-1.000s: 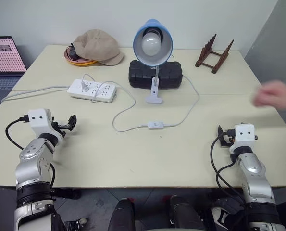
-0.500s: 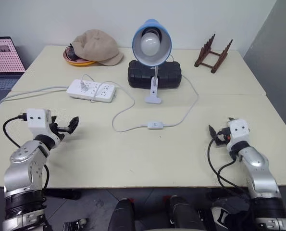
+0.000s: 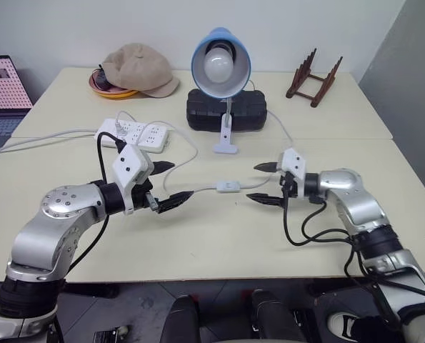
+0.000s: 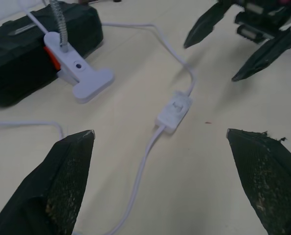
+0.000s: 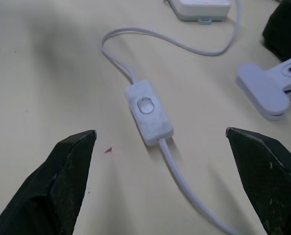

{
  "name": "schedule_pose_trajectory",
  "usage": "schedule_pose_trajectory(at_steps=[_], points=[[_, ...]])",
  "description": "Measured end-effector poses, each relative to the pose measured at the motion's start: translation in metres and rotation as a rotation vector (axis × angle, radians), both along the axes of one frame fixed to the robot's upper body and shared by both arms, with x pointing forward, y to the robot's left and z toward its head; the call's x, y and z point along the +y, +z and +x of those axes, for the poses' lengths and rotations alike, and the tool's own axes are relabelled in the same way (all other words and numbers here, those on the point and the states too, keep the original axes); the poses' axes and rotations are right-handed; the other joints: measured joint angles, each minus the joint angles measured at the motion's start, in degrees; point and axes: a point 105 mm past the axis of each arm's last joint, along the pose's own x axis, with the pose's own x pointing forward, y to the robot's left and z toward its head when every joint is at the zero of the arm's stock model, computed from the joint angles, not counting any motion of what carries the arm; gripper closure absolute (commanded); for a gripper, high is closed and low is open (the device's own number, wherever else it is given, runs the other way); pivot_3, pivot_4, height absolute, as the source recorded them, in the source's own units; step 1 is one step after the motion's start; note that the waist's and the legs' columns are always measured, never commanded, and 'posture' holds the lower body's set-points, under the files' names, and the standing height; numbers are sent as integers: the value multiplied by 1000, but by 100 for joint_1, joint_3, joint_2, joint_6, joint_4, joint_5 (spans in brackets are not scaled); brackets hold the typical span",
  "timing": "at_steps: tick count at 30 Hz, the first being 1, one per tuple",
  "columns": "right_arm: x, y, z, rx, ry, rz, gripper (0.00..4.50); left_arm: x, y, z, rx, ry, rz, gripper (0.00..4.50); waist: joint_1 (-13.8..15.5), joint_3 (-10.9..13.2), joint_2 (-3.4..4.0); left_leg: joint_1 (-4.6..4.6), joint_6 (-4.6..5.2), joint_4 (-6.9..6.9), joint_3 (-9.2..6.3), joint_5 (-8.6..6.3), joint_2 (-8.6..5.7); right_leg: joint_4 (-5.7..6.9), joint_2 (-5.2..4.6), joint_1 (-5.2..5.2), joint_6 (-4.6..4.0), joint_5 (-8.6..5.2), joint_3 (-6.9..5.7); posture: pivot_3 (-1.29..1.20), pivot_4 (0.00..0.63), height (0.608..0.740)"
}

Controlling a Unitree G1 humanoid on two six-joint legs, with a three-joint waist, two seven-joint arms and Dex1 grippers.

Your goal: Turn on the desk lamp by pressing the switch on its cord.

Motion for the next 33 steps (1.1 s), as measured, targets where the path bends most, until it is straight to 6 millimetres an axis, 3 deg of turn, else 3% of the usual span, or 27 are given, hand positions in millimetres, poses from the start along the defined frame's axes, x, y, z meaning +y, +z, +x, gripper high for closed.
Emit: schedule_pose_trajectory(at_steps=[6, 15, 19, 27, 33], points=[[13, -17, 10, 35, 71, -55, 36, -1, -11, -14, 44, -24, 24, 0, -13, 2, 3, -1, 0, -2, -2, -1, 1, 3, 0, -5, 0, -2, -2, 0, 150, 740], [30, -21, 15, 37, 137, -67, 36, 1, -13, -24, 45, -11, 32, 0, -16, 3, 5, 3, 0, 1, -1, -1, 1, 8, 0, -4, 1, -2, -1, 0, 150, 740], [30, -28, 17, 19, 151, -107, 862, 5, -11, -24, 37, 12, 31, 0, -14, 3, 5, 2, 0, 0, -2, -1, 1, 7, 0, -4, 1, -2, -1, 0, 150, 740], [29, -32, 19, -2, 159, -121, 3273, 7, -14, -24, 48, 31, 31, 0, -16, 3, 5, 3, 0, -1, -3, -1, 1, 11, 1, -4, -1, -1, -1, 0, 150, 740], [31, -32, 21, -18, 145, -116, 3399, 5, -10, -22, 37, 34, 17, 0, -16, 3, 5, 3, 0, 0, -3, 0, 1, 11, 1, -4, -1, 0, -1, 0, 150, 740]])
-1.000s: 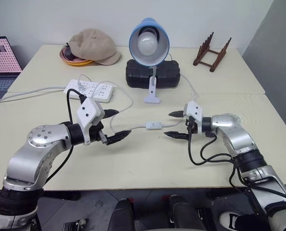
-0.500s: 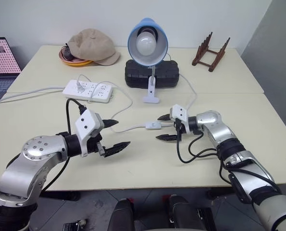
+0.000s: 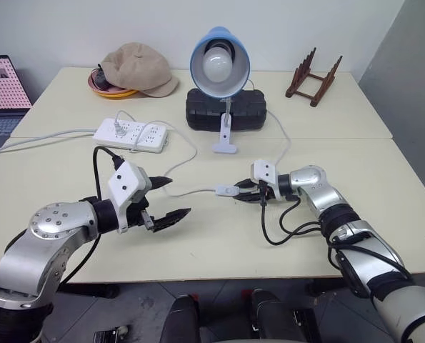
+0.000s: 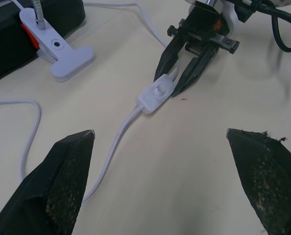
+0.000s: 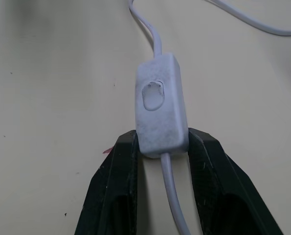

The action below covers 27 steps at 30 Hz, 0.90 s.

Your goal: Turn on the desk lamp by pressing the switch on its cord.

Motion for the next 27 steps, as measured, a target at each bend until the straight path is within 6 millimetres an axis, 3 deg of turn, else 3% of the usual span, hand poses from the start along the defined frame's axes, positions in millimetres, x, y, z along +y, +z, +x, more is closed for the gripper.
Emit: schedule_pose_trajectory(at_steps=[5, 11, 17, 22, 27], points=[[-3, 4, 2, 0, -20, 26, 3399, -3, -3, -1, 49, 5, -54, 0, 1, 0, 0, -1, 0, 0, 0, 0, 0, -1, 0, 0, 0, 0, 0, 0, 150, 740], [-12, 32, -2, -18, -67, 129, 3399, -9, -8, -9, 393, 91, -518, 0, 24, 0, 0, -3, 0, 2, -15, 0, 0, 4, -2, 7, 5, -1, -10, 0, 150, 740], [-11, 48, -31, 18, -98, 219, 3399, -24, -10, -4, 521, 128, -756, 0, 53, -2, 2, 5, 0, 11, -17, 0, -2, 11, -1, 12, 5, 0, -9, 0, 150, 740], [-3, 61, -51, 9, -82, 249, 3399, -45, -15, 8, 585, 105, -821, 0, 54, -2, 1, 5, -1, 24, -14, 1, -6, 8, 0, 16, -1, 1, -3, 0, 150, 740], [3, 72, -58, -14, -70, 267, 3399, -63, -15, 14, 613, 54, -835, 0, 57, -3, 0, 3, -1, 23, -14, 1, -5, 3, 1, 17, 1, 3, -5, 0, 150, 740]])
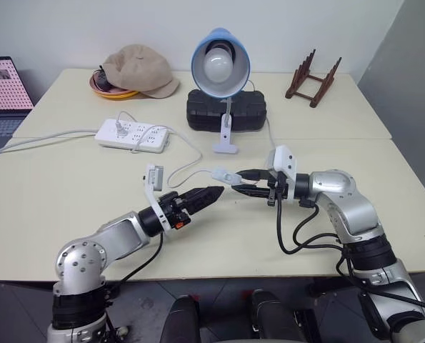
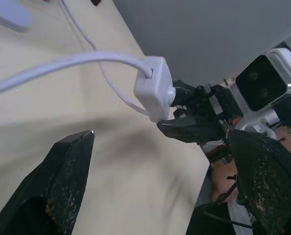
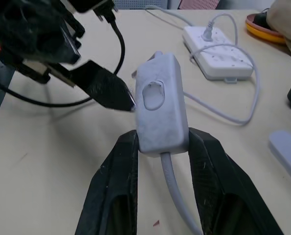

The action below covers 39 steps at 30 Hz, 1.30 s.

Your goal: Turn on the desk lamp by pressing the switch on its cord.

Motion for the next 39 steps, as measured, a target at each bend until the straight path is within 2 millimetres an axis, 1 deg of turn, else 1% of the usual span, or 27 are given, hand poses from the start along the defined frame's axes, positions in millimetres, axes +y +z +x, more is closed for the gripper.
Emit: schedule_pose_trajectory(at_steps=[2, 4, 8, 12, 14, 15, 16, 19, 23, 27, 33, 34, 39], points=[[2, 1, -4, 5, 9, 7, 3399, -4, 2, 4, -9, -9, 2, 0, 3, 0, 0, -1, 0, -1, 0, 0, 0, -3, 0, 0, 4, 2, 1, 0, 150, 740], [2, 0, -5, 8, 9, 5, 3399, -4, 3, 6, -14, -5, -4, 0, -1, 0, 0, -2, 0, -2, 1, 0, 0, -6, 0, 0, 5, 3, 2, 0, 150, 740], [0, 1, -7, 12, 8, -1, 3399, -9, 4, 7, -18, -30, -16, 0, 1, 0, -1, -3, 0, -2, 1, 0, 0, -7, 0, 0, 5, 2, 0, 0, 150, 740], [-2, 0, -9, 18, 8, -7, 3399, -9, 6, 7, -28, -41, -24, 0, 0, 0, -1, -3, 0, -2, 1, 0, 0, -8, 0, 0, 4, 1, 1, 0, 150, 740], [-3, -1, -9, 26, 6, -9, 3399, -9, 6, 7, -30, -41, -21, 357, 0, 0, -1, -3, 0, -2, 1, 0, 0, -8, 0, 0, 4, 1, 1, 0, 150, 740], [-3, -1, -9, 30, 6, -8, 3399, -9, 5, 7, -30, -41, -22, 405, 0, 0, 0, -3, 0, -2, 1, 0, 0, -8, 0, 0, 4, 1, 1, 0, 150, 740], [-4, -1, -10, 32, 7, -6, 3399, -9, 5, 7, -30, -41, -23, 567, 0, 0, -1, -3, 0, -2, 1, 0, 0, -8, 0, 0, 3, 1, 1, 0, 150, 740], [-3, 1, -10, 26, 9, -1, 3399, -8, 6, 7, -34, -46, -30, 1281, 0, 0, -1, -3, 0, -2, 1, 0, 0, -9, 0, 0, 4, 1, 1, 0, 150, 740], [-3, 2, -10, 22, 2, 0, 3399, -8, 7, 7, -36, -47, -32, 2002, 0, 0, -1, -4, 0, -2, 1, 0, 0, -11, -1, 0, 4, 1, 1, 0, 150, 740], [-3, 1, -10, 23, 4, -1, 3399, -8, 7, 7, -37, -46, -32, 2899, 0, 0, -1, -4, 0, -2, 1, 0, 0, -11, -1, -1, 3, 1, 1, 0, 150, 740], [-2, 0, -11, 29, 8, -4, 3399, -8, 9, 6, -41, -52, -47, 3954, -1, 0, -1, -4, 0, -3, 1, -1, 0, -12, -1, -1, -8, -6, 1, 0, 150, 740], [-1, 0, -11, 30, 9, -3, 3399, -8, 9, 6, -42, -52, -48, 4016, -1, 0, -1, -4, 0, -3, 1, -1, 0, -12, -1, -1, -8, -6, 1, 0, 150, 740], [-1, 0, -11, 35, 10, -3, 3399, -8, 8, 5, -35, -50, -52, 4021, -1, 0, -1, -4, 0, -3, 1, -1, 0, -13, -1, -1, -8, -6, 1, 0, 150, 740]])
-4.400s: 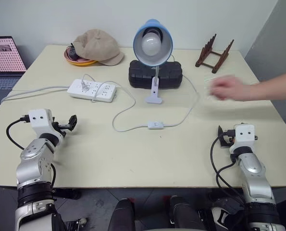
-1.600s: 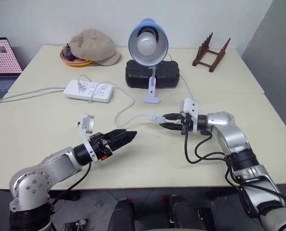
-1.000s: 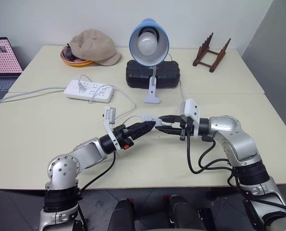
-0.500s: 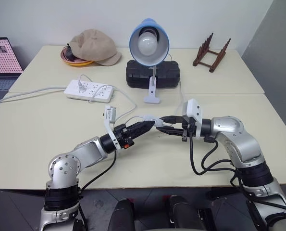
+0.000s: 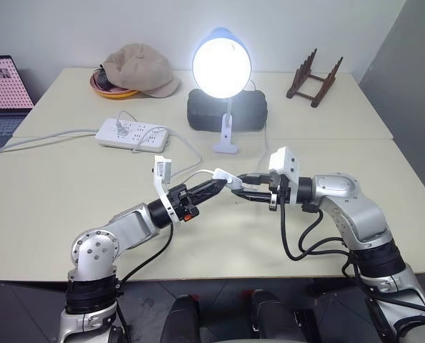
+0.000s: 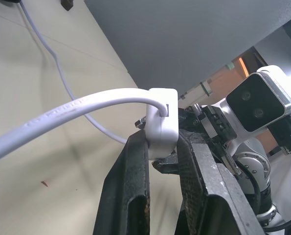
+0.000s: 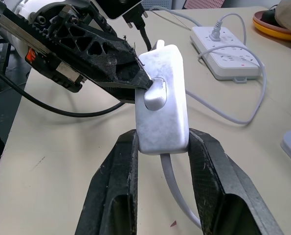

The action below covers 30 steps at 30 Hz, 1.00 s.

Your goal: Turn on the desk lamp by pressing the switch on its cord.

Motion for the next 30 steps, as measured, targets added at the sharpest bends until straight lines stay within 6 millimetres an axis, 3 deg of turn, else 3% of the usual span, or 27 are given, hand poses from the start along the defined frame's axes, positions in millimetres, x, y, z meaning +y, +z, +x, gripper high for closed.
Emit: schedule_pose_trajectory(at_steps=[4, 6, 14, 22, 30], points=[[0, 0, 0, 0, 0, 0, 3399, 0, 0, 0, -1, 2, 4, 4021, 0, 0, 0, 0, 0, 0, 0, 0, 0, 0, 0, 0, -1, 0, 0, 0, 150, 740], [0, 0, 0, 0, 0, 0, 3399, 0, 0, 0, -5, 3, 10, 3317, 0, 0, 0, 0, 0, 0, 0, 0, 0, -1, 0, 0, 0, 0, 0, 0, 150, 740], [2, 3, 1, -12, 8, 5, 3399, 9, -6, -1, 15, 29, 33, 1683, -5, 0, 0, 0, 0, -2, 0, 0, 0, -2, 0, -1, -17, -9, 0, 0, 150, 740], [4, 0, 15, -5, 16, -5, 3399, 41, -9, -24, 9, 84, 154, 26, -46, 1, 0, 0, 0, -11, 1, 0, 3, -1, 0, -9, -22, -13, 1, 0, 150, 740], [4, -35, 56, 25, -10, -136, 3399, 67, 39, -35, -338, 71, 606, 9, -49, 14, -8, -1, -1, -13, 18, -1, -3, -17, -8, -10, -24, -13, 8, 0, 150, 740]])
